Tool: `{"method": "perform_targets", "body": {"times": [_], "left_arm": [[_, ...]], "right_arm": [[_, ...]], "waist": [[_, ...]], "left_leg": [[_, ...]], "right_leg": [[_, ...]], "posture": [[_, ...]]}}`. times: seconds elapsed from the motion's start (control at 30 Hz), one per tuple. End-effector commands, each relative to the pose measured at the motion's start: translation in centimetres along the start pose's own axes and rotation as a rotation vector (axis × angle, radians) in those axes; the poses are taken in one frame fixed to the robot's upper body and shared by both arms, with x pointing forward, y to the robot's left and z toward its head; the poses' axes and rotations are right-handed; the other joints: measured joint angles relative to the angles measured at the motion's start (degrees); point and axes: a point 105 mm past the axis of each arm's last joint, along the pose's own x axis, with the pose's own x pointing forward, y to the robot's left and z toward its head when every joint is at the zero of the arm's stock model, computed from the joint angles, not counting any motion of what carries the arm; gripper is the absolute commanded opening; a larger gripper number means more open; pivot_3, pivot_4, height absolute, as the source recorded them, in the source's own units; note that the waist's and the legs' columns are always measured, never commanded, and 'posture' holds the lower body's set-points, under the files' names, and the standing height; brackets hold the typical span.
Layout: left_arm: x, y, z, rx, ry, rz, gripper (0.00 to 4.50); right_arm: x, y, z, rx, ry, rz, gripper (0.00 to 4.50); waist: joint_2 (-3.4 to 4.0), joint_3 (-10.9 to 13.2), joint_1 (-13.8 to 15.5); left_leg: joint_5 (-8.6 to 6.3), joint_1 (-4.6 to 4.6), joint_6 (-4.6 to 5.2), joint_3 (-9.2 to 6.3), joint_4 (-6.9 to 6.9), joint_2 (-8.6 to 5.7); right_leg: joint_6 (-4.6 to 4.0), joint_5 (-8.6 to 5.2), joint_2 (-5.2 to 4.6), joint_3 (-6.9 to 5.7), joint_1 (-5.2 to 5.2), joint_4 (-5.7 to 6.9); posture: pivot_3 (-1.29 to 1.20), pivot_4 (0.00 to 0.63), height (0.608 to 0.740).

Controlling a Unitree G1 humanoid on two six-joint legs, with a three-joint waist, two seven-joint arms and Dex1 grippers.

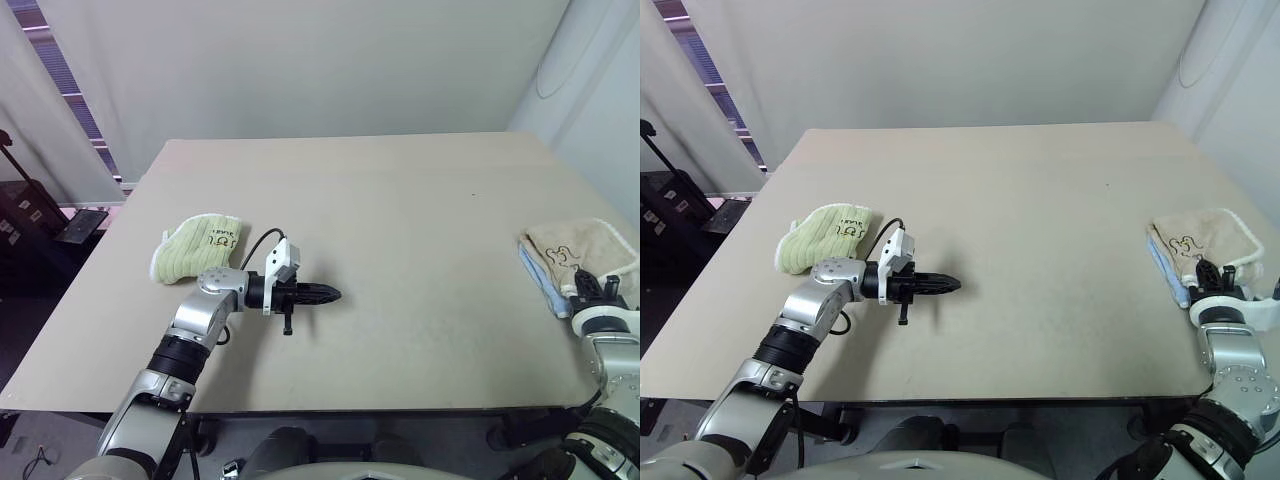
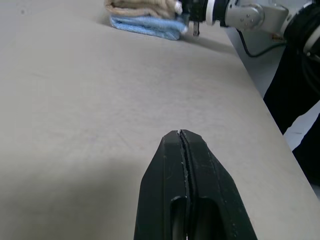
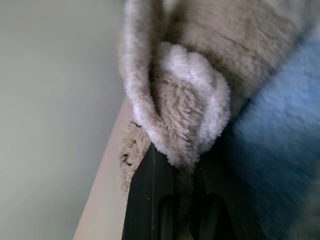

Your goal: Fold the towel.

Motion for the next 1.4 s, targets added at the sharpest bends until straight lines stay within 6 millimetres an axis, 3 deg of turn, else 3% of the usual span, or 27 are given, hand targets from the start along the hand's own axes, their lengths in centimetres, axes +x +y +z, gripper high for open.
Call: {"method": "perform_targets", "body": {"times": [0.03, 0.37, 0.5, 0.67, 0.73, 0.87, 1.07, 1.23, 1.4], "left_arm": [[0.3, -0.1, 1.1, 0.038, -0.024, -0.007, 0.00], [0.5, 0.7, 1.5, 0.038, -0.026, -0.001, 0.00], [0.6, 1.2, 1.7, 0.039, -0.026, -0.002, 0.00], [0.9, 1.6, 2.2, 0.045, -0.042, -0.020, 0.00], [0.8, 1.8, 2.5, 0.045, -0.050, -0.014, 0.00], [0.0, 2.1, 3.2, -0.079, -0.081, -0.008, 0.00], [-2.7, 0.7, 4.2, -0.098, -0.128, -0.042, 0.00], [-5.1, -1.0, 4.4, -0.021, -0.091, -0.024, 0.00], [-7.9, -2.3, 4.2, 0.010, -0.059, 0.029, 0.00]], "right_arm": [[-0.1, 1.1, 1.3, 0.006, -0.066, 0.020, 0.98], [-1.7, 1.4, 3.5, 0.004, -0.101, 0.043, 4.47], [-3.8, 1.4, 4.8, 0.032, -0.125, 0.078, 4.47], [-7.7, 3.6, 4.1, -0.104, -0.012, 0.217, 4.47], [-9.4, 5.1, 2.8, -0.233, 0.094, 0.284, 4.47], [-11.6, 8.9, -1.8, -0.602, 0.350, 0.431, 4.47], [-12.1, 13.0, -6.0, -0.977, 0.484, 0.740, 4.47], [-12.9, 13.8, -9.4, -1.105, 0.515, 1.001, 4.47], [-13.6, 12.6, -11.4, -1.149, 0.600, 1.100, 4.47]], "waist": [[0.02, 0.0, 0.0], [0.03, 0.0, 0.2], [0.04, 0.0, 0.2], [0.12, 0.0, 0.1], [0.19, 0.0, 0.0], [0.25, 0.0, -0.7], [-0.06, 0.2, -1.4], [-0.17, 0.2, -0.7], [-0.18, 0.2, 0.6]], "left_leg": [[0.00, 0.00, 0.00, 0.00, 0.00, 0.00], [0.04, 0.01, 0.07, -0.01, -0.01, 0.00], [0.03, 0.00, 0.06, -0.03, -0.01, 0.00], [0.01, -0.02, 0.02, -0.03, -0.04, 0.01], [0.02, -0.04, 0.05, -0.04, -0.06, 0.02], [-0.02, -0.08, 0.01, 0.00, -0.03, 0.02], [-0.04, -0.06, -0.03, -0.01, 0.02, 0.04], [-0.06, -0.12, 0.01, -0.01, -0.09, 0.04], [-0.12, -0.12, 0.10, -0.02, -0.21, 0.04]], "right_leg": [[0.00, 0.00, 0.00, 0.00, 0.00, 0.00], [0.01, 0.00, 0.00, -0.01, 0.01, 0.00], [0.00, -0.01, -0.01, -0.03, 0.01, -0.02], [-0.12, -0.10, -0.01, -0.02, -0.01, -0.02], [-0.09, -0.12, -0.01, -0.02, -0.01, -0.01], [-0.09, -0.15, -0.01, 0.04, -0.03, -0.02], [-0.02, -0.23, -0.06, -0.06, 0.04, -0.12], [-0.11, -0.15, -0.07, -0.07, -0.01, -0.39], [0.01, -0.10, -0.07, -0.09, -0.08, -0.38]], "posture": [[0.00, 0.000, 0.740], [0.00, 0.000, 0.740], [0.00, 0.000, 0.740], [0.00, 0.000, 0.740], [0.00, 0.000, 0.740], [0.00, 0.000, 0.740], [0.00, 0.000, 0.740], [0.00, 0.000, 0.740], [0.00, 0.000, 0.740]]}}
